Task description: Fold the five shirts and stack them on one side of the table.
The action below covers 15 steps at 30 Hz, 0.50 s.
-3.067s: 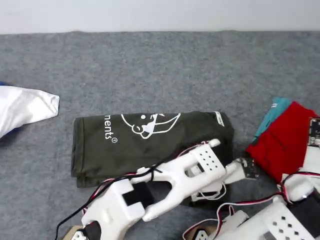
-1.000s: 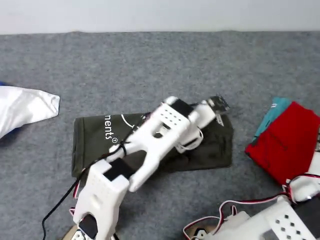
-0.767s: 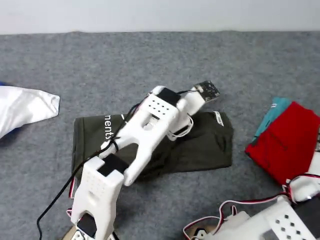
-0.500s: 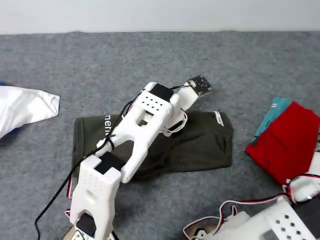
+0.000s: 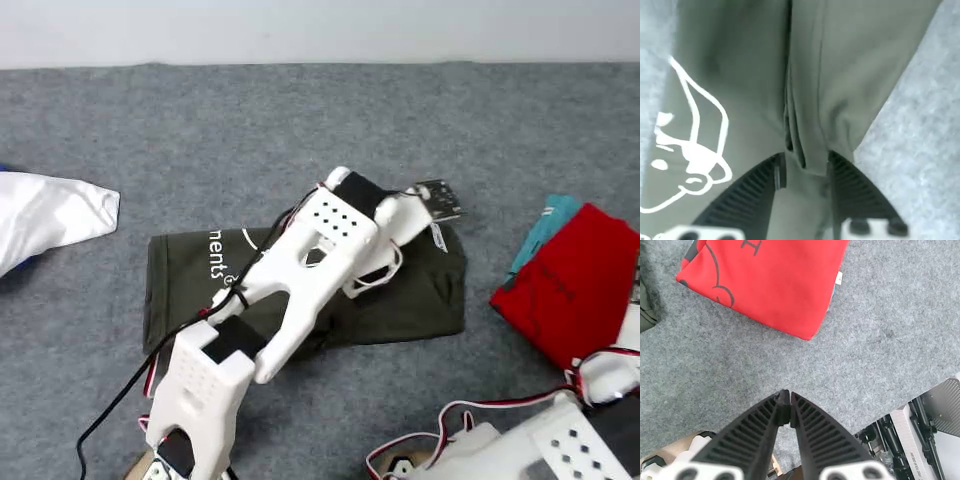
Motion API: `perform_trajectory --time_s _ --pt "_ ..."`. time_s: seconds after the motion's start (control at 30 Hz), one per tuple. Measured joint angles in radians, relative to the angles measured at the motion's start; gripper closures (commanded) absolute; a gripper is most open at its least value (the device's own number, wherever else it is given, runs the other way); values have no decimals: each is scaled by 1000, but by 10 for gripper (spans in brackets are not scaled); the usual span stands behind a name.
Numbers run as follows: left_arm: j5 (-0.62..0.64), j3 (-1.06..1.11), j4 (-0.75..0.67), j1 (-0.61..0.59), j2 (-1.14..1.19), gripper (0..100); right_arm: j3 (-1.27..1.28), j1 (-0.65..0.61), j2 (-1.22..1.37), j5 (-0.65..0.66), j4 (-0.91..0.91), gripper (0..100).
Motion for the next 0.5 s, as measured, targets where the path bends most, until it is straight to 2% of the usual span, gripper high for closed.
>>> perform_trajectory --time_s 0.23,0.5 --pt "0 109 -72 -44 112 893 0 0 0 0 0 987" --pt "-5 71 -74 -44 140 893 0 0 0 0 0 987"
